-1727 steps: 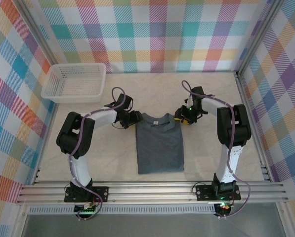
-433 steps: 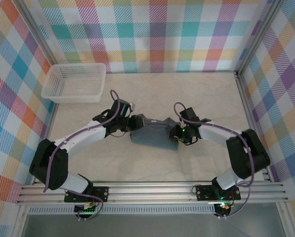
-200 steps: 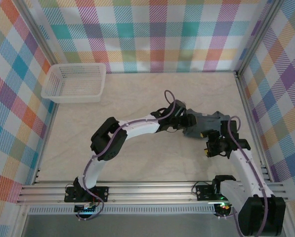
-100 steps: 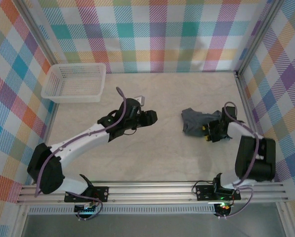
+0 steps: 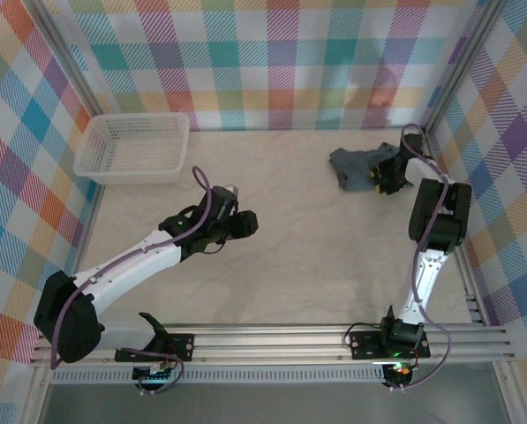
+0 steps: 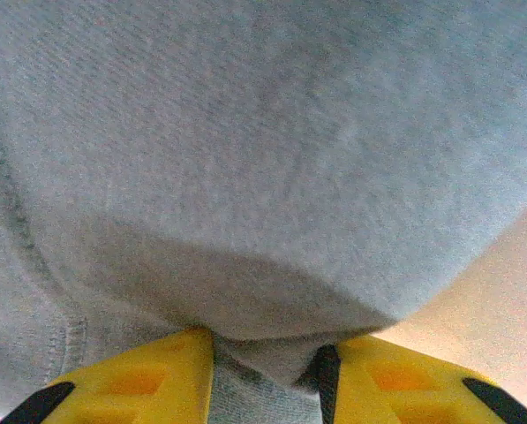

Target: Fold the inside-out t-shirt

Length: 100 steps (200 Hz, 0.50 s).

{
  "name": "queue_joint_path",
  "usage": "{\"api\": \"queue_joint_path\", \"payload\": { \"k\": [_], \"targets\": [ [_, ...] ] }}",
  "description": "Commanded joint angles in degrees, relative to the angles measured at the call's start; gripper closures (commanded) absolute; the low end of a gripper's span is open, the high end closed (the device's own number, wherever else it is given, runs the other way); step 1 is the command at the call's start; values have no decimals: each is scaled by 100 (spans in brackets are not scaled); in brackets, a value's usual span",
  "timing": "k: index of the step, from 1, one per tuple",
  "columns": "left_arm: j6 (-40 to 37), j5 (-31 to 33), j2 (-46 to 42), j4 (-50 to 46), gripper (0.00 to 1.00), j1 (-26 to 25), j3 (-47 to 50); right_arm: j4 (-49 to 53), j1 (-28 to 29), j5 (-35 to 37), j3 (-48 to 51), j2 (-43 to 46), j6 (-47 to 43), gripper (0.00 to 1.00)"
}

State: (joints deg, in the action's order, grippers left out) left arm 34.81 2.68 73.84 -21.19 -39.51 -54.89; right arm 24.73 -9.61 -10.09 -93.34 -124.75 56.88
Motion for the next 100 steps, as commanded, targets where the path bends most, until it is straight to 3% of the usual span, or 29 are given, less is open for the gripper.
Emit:
{"api": "queue_joint_path", "payload": {
  "k": [1,32,61,86,100],
  "targets": [
    [-184,129,-117,-196,47,113,21,191,-46,-42,-940,-669,20,65],
    [-179,113,-104,-80,47,219,67,309,7,-289,-2463,-1613,315,66],
    [-184,60,-208,80,44,277,164,585,11,-697,-3483,-1954,233,65],
    [-181,54,-511,396,28,327,397,280,218,-945,-2743,-1296,98,61],
    [-134,26,-613,434,23,364,452,120,299,-1316,-2220,-1113,385,52]
  ]
}}
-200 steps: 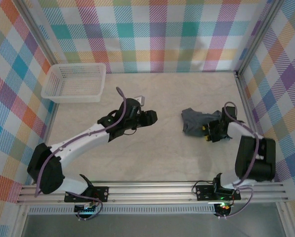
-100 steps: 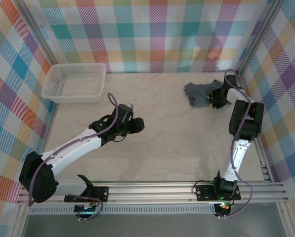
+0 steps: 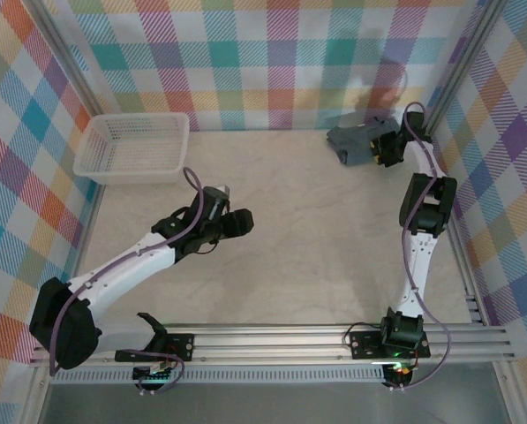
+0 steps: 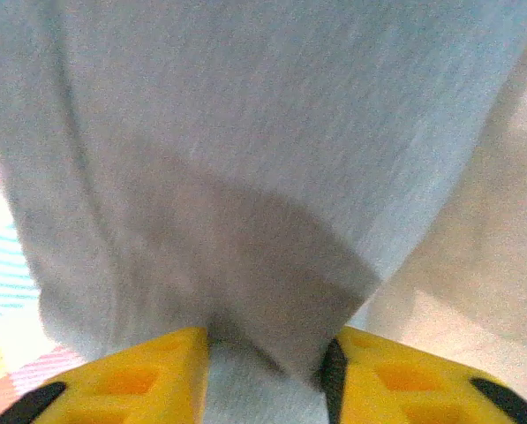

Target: Fold the inside-out t-shirt

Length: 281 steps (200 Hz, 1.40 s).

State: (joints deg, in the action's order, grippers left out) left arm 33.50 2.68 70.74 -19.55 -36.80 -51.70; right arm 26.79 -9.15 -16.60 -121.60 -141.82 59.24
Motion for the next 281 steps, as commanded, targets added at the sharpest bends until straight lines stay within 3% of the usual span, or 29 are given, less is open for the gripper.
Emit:
{"api": "queue_joint_path", "payload": {
  "k": [1,24,47,75,96,107,121,141,166,179,197,205,223,238,243,248,263,270,281],
  "targets": [
    [-2,20,-313,264,23,93,129,-73,263,-667,644,611,153,52],
    [-163,47,-592,21,15,98,42,-900,362,-472,2012,1335,137,48],
    [-306,607,-1125,-454,0,237,57,-1269,251,-563,3067,2228,-487,43],
    [-458,1374,-1815,-753,0,605,307,-1025,52,-745,4349,3743,-1968,37],
    [-1082,2100,-2298,-440,0,635,751,-566,23,-604,5195,5115,-3192,33],
    [-1395,2425,-2499,-253,0,647,975,-301,-78,-916,5544,5462,-3588,30],
    [-1899,2854,-2649,191,0,676,1374,-353,59,-327,6257,6052,-4253,26],
    [-2690,3374,-2680,1169,0,720,2009,-1834,158,499,7857,7222,-4487,22],
    [-3148,3108,-2373,2118,0,1173,2532,-3733,296,1703,9593,8254,-5152,9],
    [-3266,2752,-2052,2720,0,1447,2757,-4227,320,1915,10037,8286,-5394,3],
    [-3486,2277,-1485,3826,0,1735,3139,-5049,344,1608,10263,7703,-5438,1],
    [-3467,2010,-1185,4356,0,1931,3274,-5121,409,1574,10041,7330,-5526,1],
    [-3239,1479,-302,5403,0,2432,3368,-6454,528,1569,9839,6371,-5481,0],
    [-3381,1204,538,5911,0,2669,3143,-6434,691,1079,9263,5501,-5678,0],
    [-3582,1078,665,5665,0,2690,2931,-6153,909,1363,9145,5461,-5889,0],
    [-3840,978,857,6010,0,2703,2924,-6240,946,1432,9261,5512,-5919,0],
    [-3625,959,1598,6894,0,2932,3029,-8338,853,1814,10143,5257,-5650,0],
    [-3594,564,2068,7772,0,3146,3186,-7784,848,1908,10054,5450,-5574,0],
    [-3561,19,1797,6442,0,3329,2795,-7806,948,2041,9955,5336,-5675,0]
  ]
}}
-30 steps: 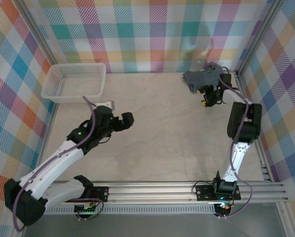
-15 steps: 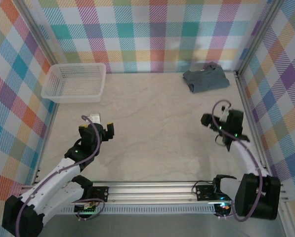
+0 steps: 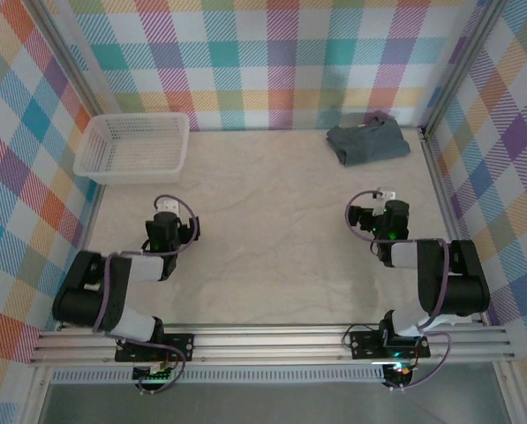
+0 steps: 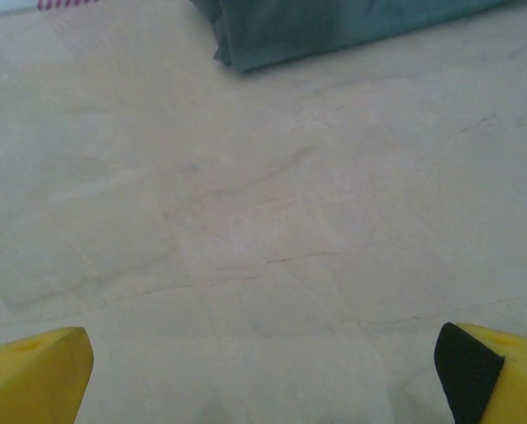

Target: Fold the inside-out t-shirt

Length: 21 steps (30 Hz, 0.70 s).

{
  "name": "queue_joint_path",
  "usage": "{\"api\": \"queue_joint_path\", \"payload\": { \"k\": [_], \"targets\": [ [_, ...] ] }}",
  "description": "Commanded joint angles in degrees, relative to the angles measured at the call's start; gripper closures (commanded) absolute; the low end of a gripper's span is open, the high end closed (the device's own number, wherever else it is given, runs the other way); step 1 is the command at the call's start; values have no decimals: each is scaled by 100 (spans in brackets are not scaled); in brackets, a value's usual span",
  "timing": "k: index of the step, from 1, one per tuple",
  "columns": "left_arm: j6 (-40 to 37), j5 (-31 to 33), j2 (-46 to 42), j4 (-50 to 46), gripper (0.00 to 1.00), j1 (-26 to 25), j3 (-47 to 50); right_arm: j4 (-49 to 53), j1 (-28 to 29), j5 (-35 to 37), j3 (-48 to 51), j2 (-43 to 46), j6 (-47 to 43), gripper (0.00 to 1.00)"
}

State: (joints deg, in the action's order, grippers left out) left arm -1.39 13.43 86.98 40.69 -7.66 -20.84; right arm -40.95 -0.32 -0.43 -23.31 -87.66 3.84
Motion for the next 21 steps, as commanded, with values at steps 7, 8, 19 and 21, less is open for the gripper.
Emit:
{"api": "queue_joint_path", "payload": {
  "k": [7,8,19,21],
  "targets": [
    [-54,-963,282,547,0,414,-341,-781,121,371,52,-11,-241,0],
    [-49,-974,267,513,0,414,-351,-773,127,345,37,-31,-252,0],
    [-51,-976,281,511,0,411,-353,-739,131,229,9,-35,-308,0],
    [-50,-972,275,511,0,413,-352,-782,129,193,47,-23,-327,0]
  ]
}}
